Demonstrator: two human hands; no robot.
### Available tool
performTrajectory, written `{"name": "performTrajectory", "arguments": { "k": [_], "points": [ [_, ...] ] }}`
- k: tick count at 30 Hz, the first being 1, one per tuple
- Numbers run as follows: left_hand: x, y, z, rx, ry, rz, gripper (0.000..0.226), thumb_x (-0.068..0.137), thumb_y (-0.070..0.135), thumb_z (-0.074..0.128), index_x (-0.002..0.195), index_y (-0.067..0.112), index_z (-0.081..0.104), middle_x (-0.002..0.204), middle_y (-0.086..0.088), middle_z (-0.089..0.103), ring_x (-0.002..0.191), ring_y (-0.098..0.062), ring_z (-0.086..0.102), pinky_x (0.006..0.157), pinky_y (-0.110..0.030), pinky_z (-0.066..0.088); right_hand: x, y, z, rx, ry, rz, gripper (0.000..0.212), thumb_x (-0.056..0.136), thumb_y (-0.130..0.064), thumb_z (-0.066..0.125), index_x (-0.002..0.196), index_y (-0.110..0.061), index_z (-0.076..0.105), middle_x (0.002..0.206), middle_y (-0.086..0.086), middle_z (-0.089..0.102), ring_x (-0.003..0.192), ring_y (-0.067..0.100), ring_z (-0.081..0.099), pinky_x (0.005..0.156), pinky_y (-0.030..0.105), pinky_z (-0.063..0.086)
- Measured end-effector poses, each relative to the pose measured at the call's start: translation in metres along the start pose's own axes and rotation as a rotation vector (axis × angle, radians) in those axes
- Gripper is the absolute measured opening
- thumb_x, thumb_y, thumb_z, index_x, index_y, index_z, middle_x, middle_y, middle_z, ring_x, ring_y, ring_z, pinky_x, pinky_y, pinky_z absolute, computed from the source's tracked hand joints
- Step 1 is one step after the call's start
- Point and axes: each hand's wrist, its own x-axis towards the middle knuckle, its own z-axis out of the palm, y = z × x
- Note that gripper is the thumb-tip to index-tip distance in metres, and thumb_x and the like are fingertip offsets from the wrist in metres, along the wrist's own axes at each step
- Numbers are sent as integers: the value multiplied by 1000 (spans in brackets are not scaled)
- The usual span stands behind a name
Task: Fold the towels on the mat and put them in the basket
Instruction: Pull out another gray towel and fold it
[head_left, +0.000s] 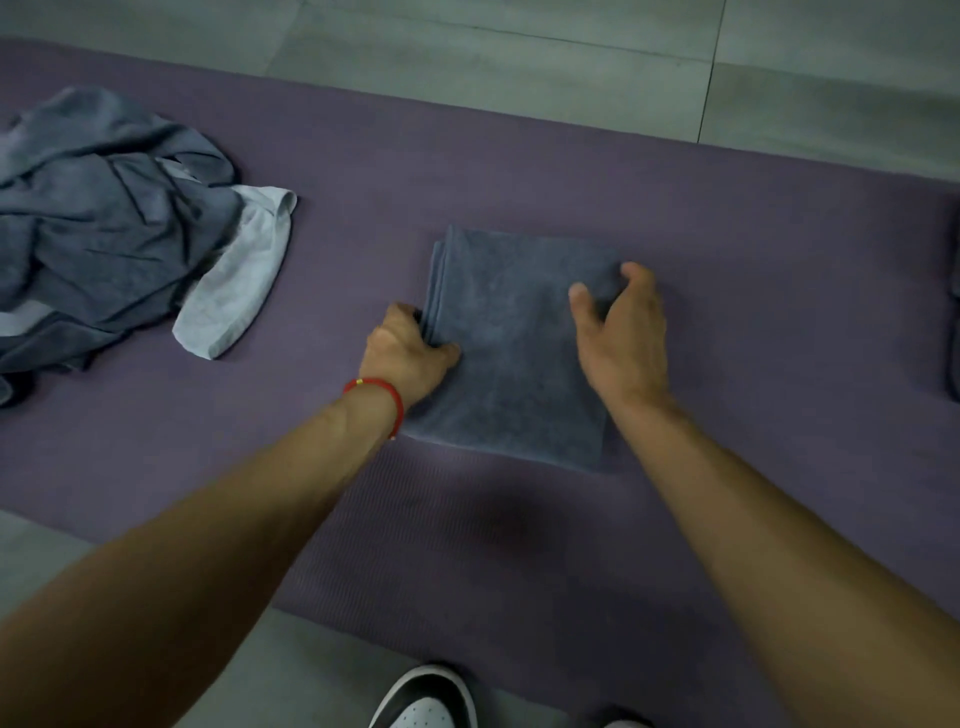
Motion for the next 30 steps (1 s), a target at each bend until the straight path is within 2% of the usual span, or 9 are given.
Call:
{"name": "performTrajectory", "arguments": {
  "k": [3,7,9,14,18,21,23,27,30],
  "points": [
    [9,11,-10,-51,-150,-83,51,75,26,82,119,7,63,112,-1,63,99,-17,61,81,-24,49,24,-8,-4,-34,-93,196,57,91,-37,65,136,-7,46,131,12,62,119,30,59,95,34,47],
    [6,25,-13,-27,-210,-93,47,78,27,80,112,11,51,113,0,50,103,-20,54,81,-28,45,36,-6,-20,104,-195,379,50,60,-46,74,95,-12,69,95,3,74,85,20,71,75,38,61],
    [3,31,-12,-28,-253,-57,48,76,33,77,111,9,54,114,0,57,100,-19,57,80,-29,48,26,-6,-41,252,-201,431,29,66,-34,76,82,-13,66,79,-1,70,67,14,65,57,29,56],
    [-15,82,-7,63,-351,211,44,77,38,74,111,16,57,106,1,59,95,-19,59,77,-28,46,-43,34,-106,600,-158,646,17,85,-17,68,101,-12,69,88,7,73,71,16,72,60,32,59],
    [-33,128,22,408,-386,595,60,80,34,72,133,19,48,125,-6,57,114,-29,56,90,-32,45,-128,82,-138,516,-127,763,28,92,-27,69,109,-5,64,85,13,68,65,23,66,62,41,62],
    [-70,119,62,761,-122,744,72,86,35,60,148,18,30,141,-15,45,129,-36,42,104,-51,36,-162,114,-149,-19,-20,559,62,86,-57,66,116,-2,59,94,18,67,77,33,65,72,51,59],
    [-105,99,82,712,59,828,70,88,37,51,151,16,30,155,-18,30,142,-37,27,112,-59,26,-164,117,-154,-398,68,257,61,93,-46,58,132,-1,49,120,24,56,110,43,56,93,51,46],
    [-129,57,116,616,103,821,68,96,47,34,155,15,25,164,-14,8,151,-36,3,116,-62,11,-127,90,-125,-617,-14,-275,62,96,-37,47,152,-12,35,158,13,30,146,34,29,117,48,27],
    [-122,36,125,667,86,740,70,99,53,29,158,18,14,165,-12,1,151,-36,-1,115,-65,8,-90,89,-94,-797,-177,-385,67,100,-45,34,159,-18,19,168,7,4,155,29,2,124,54,10]
  ]
}}
